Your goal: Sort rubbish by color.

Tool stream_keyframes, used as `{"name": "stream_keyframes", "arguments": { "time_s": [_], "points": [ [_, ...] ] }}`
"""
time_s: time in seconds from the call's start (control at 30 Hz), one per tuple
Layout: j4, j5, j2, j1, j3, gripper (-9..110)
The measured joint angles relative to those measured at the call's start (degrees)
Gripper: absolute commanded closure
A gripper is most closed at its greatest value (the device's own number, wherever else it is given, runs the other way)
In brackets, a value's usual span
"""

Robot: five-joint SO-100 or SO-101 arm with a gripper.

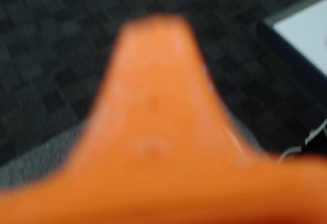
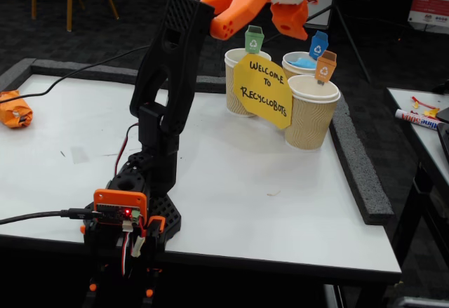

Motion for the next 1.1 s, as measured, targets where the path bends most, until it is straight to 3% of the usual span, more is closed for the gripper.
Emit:
{"name": "stream_keyframes", "arguments": {
  "time_s": [0.2,0.8,1.1],
  "points": [
    [3.8,0.0,11.2,0.0,5.4,101],
    [4.7,0.0,75.8,0.0,59.8,101],
    [6.9,0.0,99.6,0.0,76.4,101]
  ]
}}
